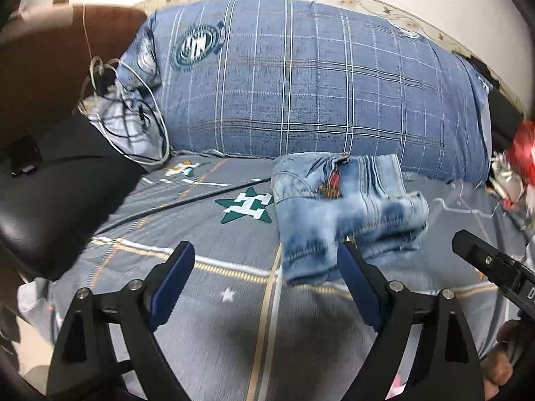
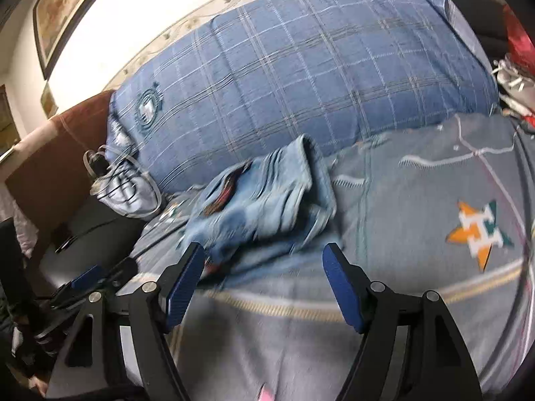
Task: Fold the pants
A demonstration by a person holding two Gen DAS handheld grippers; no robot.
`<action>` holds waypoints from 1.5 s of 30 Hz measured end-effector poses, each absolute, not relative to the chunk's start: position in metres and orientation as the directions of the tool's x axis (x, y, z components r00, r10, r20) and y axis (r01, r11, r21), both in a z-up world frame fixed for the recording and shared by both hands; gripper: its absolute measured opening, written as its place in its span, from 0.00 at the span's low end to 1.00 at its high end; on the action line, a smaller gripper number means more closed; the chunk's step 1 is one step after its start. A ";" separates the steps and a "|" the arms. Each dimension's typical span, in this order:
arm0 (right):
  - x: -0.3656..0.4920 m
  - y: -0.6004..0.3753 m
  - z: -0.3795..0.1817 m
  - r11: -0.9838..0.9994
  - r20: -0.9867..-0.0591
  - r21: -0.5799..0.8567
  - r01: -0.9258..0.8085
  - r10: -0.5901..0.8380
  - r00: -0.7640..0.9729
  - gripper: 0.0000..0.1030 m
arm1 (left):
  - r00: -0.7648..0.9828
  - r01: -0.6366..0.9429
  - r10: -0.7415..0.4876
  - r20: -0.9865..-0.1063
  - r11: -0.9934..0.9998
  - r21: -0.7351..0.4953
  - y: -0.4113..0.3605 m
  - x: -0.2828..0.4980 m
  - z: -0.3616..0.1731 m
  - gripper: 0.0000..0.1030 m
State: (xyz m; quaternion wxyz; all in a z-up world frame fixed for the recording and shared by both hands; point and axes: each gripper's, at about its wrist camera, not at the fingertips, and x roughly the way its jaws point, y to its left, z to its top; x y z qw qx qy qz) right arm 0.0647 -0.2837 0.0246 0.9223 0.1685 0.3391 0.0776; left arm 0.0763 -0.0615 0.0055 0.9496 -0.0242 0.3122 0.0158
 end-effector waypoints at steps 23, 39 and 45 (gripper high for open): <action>0.046 -0.268 0.063 0.944 -0.578 0.319 -0.083 0.263 0.772 0.72 | 0.789 0.070 -0.047 -0.612 0.997 0.014 -0.084 0.053 0.045 0.99; 0.094 -0.264 0.061 0.927 -0.600 0.342 -0.154 0.341 0.724 0.72 | 0.717 0.116 -0.038 -0.696 0.991 0.066 -0.097 0.101 0.024 0.99; 0.096 -0.266 0.057 0.907 -0.584 0.389 -0.161 0.378 0.719 0.72 | 0.707 0.151 -0.076 -0.703 0.987 0.046 -0.102 0.099 0.026 0.99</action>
